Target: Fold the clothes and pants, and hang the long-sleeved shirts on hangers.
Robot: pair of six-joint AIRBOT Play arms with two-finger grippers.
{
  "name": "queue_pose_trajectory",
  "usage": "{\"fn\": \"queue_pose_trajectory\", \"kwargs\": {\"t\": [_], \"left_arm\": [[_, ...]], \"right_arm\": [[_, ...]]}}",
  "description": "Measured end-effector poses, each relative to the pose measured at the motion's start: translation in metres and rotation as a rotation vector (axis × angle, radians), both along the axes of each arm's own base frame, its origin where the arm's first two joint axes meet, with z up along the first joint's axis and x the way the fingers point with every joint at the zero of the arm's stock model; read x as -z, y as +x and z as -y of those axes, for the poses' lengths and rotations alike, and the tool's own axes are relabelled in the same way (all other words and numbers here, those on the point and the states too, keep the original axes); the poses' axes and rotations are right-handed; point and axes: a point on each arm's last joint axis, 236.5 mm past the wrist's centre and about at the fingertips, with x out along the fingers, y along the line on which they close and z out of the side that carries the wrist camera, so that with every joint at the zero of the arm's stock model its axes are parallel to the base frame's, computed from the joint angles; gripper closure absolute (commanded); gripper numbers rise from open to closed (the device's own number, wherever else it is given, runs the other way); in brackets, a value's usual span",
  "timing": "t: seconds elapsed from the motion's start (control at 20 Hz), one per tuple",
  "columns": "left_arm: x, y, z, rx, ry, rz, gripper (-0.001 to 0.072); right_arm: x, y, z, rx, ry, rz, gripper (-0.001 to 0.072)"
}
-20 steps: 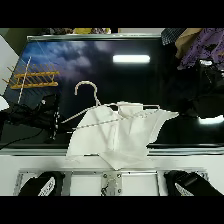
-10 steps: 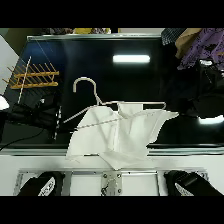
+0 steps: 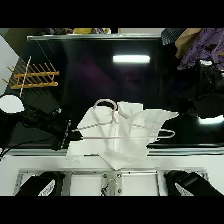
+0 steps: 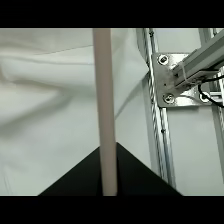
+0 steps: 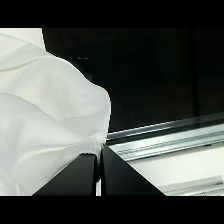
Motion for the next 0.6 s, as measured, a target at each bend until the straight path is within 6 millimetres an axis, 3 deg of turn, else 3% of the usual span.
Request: {"fn": "queue_pose_trajectory", "kwargs": {"t": [0.6], "left_arm": [[0.000, 0.026, 0.032, -0.096, -0.016, 0.093, 0.0683]], "right_arm": [[0.000, -0.001, -0.001, -0.002, 0.005, -0.003, 0.0690]]}}
